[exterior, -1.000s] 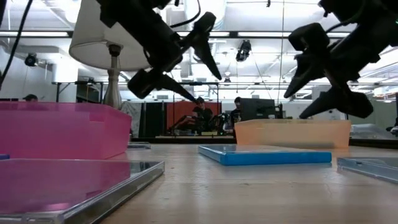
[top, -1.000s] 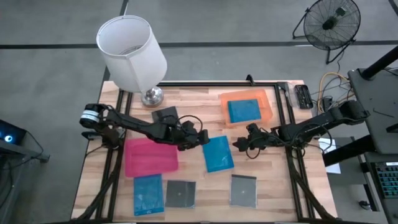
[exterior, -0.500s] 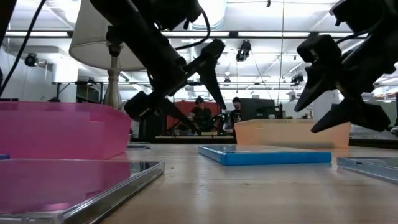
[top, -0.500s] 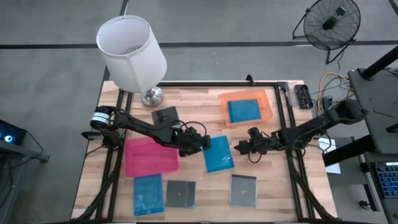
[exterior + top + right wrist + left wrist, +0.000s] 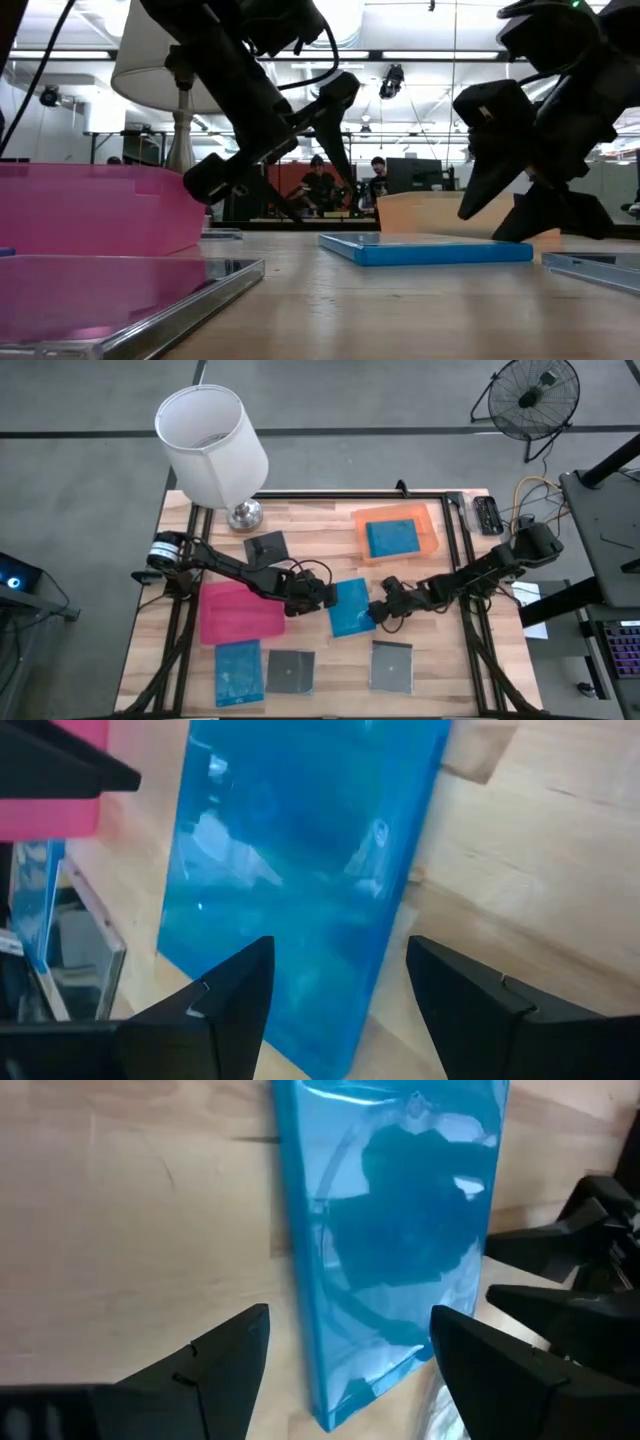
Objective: Pick & place jewel cases by type
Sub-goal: Put the top blue CD case into the orange bin
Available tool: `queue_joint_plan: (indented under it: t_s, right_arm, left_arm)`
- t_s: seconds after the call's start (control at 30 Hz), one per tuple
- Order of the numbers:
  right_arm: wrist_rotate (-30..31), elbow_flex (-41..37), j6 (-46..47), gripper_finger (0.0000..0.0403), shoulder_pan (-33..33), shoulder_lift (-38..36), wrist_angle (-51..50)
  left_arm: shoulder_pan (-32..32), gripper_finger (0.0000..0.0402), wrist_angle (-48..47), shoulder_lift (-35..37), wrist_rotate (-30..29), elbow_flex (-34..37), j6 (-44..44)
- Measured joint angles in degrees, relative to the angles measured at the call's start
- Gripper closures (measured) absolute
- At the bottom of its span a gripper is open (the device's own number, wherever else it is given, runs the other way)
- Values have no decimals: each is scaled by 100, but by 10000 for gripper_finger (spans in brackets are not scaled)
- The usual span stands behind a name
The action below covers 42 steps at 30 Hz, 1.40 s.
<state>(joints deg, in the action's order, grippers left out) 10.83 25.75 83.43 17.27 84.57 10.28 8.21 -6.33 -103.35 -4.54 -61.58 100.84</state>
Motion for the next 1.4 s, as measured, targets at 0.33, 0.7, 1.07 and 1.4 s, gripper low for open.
queue_joint_plan:
  t_s: [0.33,0.7,1.07,1.4]
  right_arm:
    - [-3,-28,-21,185,9,-362,-501]
    - [-22,-78,-84,311,11,-395,-673]
    - [-24,-167,-95,394,11,-395,-737]
    - [-24,-178,-113,394,7,-382,-700]
  left_arm:
    - [7,141,28,13,20,0,-90]
    - [11,141,24,15,24,0,22]
    - [15,141,119,15,-201,110,37]
    - [15,141,572,19,-260,310,113]
